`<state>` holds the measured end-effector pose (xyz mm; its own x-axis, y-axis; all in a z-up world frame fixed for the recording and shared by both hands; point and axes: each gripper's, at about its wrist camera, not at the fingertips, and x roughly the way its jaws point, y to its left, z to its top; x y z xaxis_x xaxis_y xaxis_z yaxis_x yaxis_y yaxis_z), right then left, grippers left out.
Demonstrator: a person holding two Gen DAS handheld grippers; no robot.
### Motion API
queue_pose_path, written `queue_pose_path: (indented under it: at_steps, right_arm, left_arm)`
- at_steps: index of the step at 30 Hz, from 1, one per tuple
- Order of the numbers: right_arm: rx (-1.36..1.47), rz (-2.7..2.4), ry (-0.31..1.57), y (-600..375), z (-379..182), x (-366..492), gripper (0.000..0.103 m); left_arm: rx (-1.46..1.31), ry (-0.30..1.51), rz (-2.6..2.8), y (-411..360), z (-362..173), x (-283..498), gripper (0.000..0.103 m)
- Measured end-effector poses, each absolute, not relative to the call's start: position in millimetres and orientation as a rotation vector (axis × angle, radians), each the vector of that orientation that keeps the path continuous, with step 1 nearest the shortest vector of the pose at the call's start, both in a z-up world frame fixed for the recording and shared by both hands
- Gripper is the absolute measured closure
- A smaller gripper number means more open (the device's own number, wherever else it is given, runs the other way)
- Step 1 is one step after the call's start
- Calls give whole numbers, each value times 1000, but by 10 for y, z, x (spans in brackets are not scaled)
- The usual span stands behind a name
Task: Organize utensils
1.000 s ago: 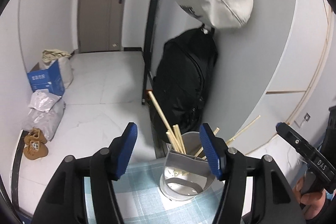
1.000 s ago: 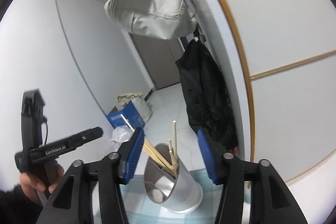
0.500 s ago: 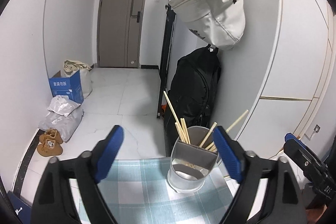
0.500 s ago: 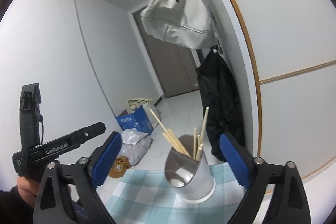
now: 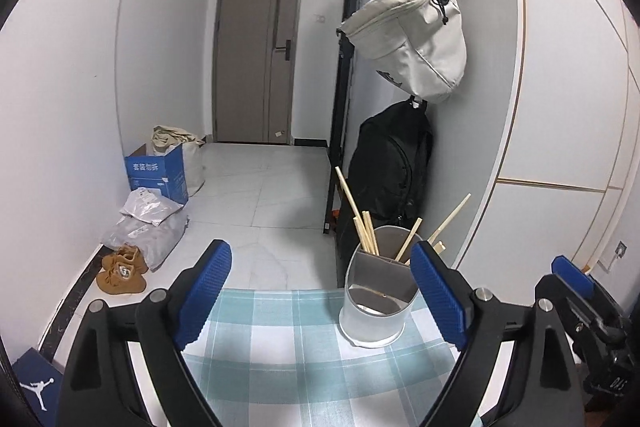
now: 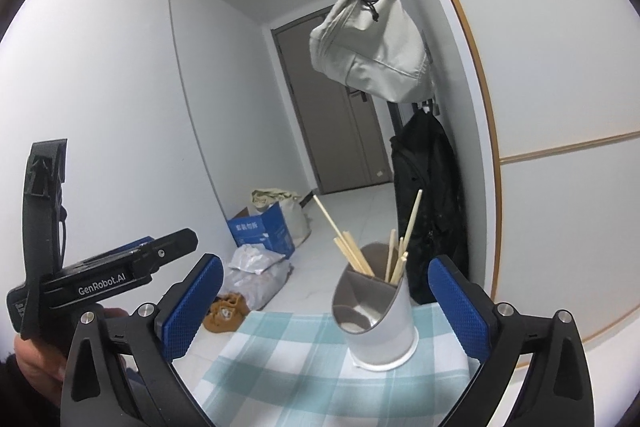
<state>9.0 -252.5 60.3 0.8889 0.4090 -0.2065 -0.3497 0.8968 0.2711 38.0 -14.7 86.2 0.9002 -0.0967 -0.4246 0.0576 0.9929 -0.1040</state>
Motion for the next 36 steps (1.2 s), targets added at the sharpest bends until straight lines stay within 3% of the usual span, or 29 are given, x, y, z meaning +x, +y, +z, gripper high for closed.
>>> queue_pose_path:
  at_steps: [36]
  right_arm:
    - [227,385,250,-2531,610,-103,0]
  left_arm:
    - [-107,473,-87,-100,731,202,15]
